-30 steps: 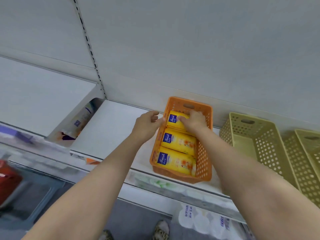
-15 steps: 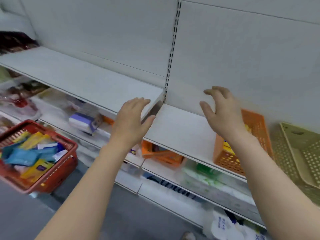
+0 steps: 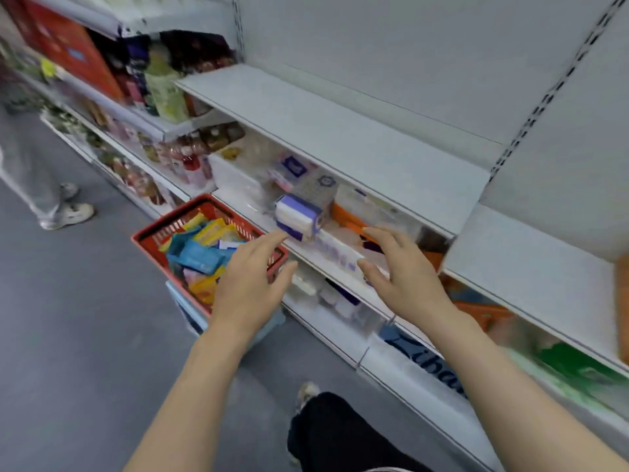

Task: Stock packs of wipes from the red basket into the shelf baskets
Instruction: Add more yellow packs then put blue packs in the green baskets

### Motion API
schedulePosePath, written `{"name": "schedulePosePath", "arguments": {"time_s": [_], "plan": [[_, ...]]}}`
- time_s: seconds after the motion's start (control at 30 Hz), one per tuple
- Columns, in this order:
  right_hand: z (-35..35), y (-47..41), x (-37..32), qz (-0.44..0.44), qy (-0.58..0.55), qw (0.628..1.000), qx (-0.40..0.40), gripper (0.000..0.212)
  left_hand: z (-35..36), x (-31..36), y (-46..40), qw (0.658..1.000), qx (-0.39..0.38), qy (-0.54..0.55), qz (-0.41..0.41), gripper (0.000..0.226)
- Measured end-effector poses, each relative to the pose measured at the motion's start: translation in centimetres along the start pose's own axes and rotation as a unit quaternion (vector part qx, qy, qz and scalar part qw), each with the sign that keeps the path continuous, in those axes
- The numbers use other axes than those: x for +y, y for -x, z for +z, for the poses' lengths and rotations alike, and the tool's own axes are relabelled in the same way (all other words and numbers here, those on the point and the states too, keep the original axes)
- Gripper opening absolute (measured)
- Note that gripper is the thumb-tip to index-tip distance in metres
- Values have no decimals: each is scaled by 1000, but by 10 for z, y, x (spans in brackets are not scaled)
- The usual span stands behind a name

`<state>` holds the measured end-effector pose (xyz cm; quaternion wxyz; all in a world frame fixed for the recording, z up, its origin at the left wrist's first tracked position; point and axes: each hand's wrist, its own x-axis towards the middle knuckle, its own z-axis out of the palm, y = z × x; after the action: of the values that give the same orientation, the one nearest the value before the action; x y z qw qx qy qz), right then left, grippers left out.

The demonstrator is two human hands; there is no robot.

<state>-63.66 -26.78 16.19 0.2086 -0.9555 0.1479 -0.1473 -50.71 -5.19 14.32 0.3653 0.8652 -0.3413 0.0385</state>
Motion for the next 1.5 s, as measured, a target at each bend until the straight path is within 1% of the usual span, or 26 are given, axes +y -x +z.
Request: {"name": "schedulePosePath", "arguments": {"time_s": [0.1,0.23,0.33,0.5,0.63,0.8,0.9,1.0,1.07,1.1,1.17,1.23,1.33,1.4,1.43,1.5], "plan": [[37,-54,-14,-18,-12,1000,-11,49,-4,-46,-27,999,-10,-12,-28,45],[105,-138,-21,-10,-47,998,-32,45,-6,-120,-83,996,-30,-35,-71,46],[162,-204,-22,11,-63,993,-95,47,-4,-177,-130,989,-66,-61,-114,46],[248,-280,-26,61,-72,968,-231,42,6,-259,-184,968,-135,-71,-197,45],[316,-310,-24,103,-75,939,-319,44,25,-315,-206,950,-178,-64,-249,45],[395,-332,-25,149,-92,904,-389,46,49,-382,-211,930,-209,-37,-301,44],[433,-345,-28,193,-111,892,-393,57,64,-425,-209,922,-251,-28,-293,45],[465,-349,-31,217,-119,883,-400,71,79,-463,-207,907,-319,-64,-269,52],[482,-343,-36,215,-89,879,-416,85,85,-482,-208,905,-344,-85,-236,56],[490,-339,-38,213,-64,883,-413,93,87,-489,-209,904,-351,-92,-227,57],[500,-332,-43,209,-3,899,-384,101,90,-501,-213,900,-361,-105,-218,54],[505,-332,-49,200,61,907,-364,97,89,-508,-217,897,-377,-124,-195,49],[505,-336,-54,195,143,896,-372,75,85,-520,-216,882,-422,-144,-157,43],[501,-338,-59,198,176,890,-370,66,79,-527,-214,880,-433,-118,-155,37],[499,-337,-61,200,181,892,-362,63,76,-530,-213,885,-424,-90,-170,32],[492,-331,-63,217,157,900,-345,59,67,-531,-211,889,-386,-23,-247,19]]}}
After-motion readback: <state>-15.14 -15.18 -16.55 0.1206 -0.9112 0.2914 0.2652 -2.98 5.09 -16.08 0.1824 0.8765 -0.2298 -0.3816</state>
